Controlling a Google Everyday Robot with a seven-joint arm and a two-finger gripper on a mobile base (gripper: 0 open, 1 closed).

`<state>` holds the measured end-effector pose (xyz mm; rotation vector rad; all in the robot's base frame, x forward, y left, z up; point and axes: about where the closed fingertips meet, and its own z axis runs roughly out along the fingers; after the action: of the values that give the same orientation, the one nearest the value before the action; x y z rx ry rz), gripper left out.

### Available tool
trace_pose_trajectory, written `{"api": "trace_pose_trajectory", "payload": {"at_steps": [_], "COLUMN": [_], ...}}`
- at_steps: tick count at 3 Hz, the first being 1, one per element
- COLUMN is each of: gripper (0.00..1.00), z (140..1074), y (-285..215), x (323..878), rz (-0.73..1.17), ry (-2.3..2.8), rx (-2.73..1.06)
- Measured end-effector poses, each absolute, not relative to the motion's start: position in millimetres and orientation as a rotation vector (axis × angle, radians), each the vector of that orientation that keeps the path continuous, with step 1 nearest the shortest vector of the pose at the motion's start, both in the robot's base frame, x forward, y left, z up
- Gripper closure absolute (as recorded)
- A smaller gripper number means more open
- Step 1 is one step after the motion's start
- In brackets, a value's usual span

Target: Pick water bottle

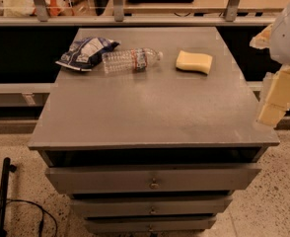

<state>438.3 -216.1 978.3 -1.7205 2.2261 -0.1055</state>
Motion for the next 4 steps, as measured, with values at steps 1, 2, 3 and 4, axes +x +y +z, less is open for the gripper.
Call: {"api": "trace_pose_trajectory", "payload": {"at_steps": [1, 2, 3, 4], "gripper": [0.0, 0.0, 0.0, 0.0], "z": [978, 979, 976, 967], "y": [-216, -213, -195, -176], "x": [438, 450, 486, 534], "rz": [-0.106, -0.125, -0.123, -0.067], "ry": [2.226, 2.208, 2.122, 2.058], "rx": [-1.72, -1.708, -1.721, -1.686]}}
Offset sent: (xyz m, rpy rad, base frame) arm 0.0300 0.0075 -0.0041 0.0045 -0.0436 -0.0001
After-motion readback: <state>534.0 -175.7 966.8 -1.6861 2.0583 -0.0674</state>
